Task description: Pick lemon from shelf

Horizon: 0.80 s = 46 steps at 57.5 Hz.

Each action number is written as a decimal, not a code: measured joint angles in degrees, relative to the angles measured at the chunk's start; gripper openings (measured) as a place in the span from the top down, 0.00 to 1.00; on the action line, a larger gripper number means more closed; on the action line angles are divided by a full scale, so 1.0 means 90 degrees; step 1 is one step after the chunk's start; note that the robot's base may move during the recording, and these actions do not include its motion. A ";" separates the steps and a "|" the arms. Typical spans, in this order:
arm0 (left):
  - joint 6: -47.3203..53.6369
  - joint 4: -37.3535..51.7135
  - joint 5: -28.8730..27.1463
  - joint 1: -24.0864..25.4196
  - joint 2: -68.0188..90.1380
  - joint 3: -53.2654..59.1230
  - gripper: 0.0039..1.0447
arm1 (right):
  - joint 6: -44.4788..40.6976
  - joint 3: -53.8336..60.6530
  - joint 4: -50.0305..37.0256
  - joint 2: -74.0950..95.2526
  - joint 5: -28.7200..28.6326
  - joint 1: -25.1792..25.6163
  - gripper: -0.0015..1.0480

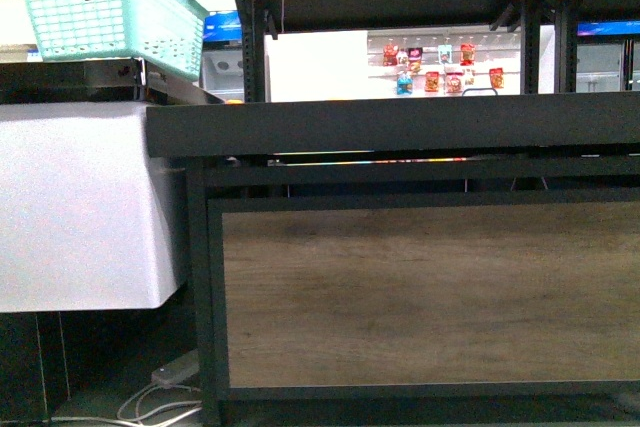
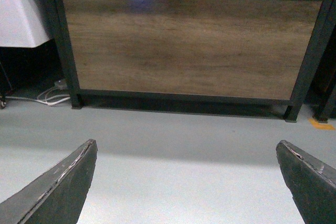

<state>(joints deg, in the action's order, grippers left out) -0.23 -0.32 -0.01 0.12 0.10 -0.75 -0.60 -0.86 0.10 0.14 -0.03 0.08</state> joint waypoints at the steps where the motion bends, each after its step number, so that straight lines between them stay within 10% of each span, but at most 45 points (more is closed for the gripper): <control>1: 0.0000 0.0000 -0.0002 0.0000 0.0000 0.0000 0.07 | 0.0000 0.0000 0.0000 0.0002 0.0000 0.0000 0.02; 46: 0.0000 0.0000 0.0000 0.0000 0.0000 0.0000 0.07 | 0.0000 0.0000 0.0000 0.0000 -0.0002 0.0000 0.02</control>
<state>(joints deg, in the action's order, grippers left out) -0.23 -0.32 -0.01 0.12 0.10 -0.75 -0.60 -0.86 0.10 0.14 -0.05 0.08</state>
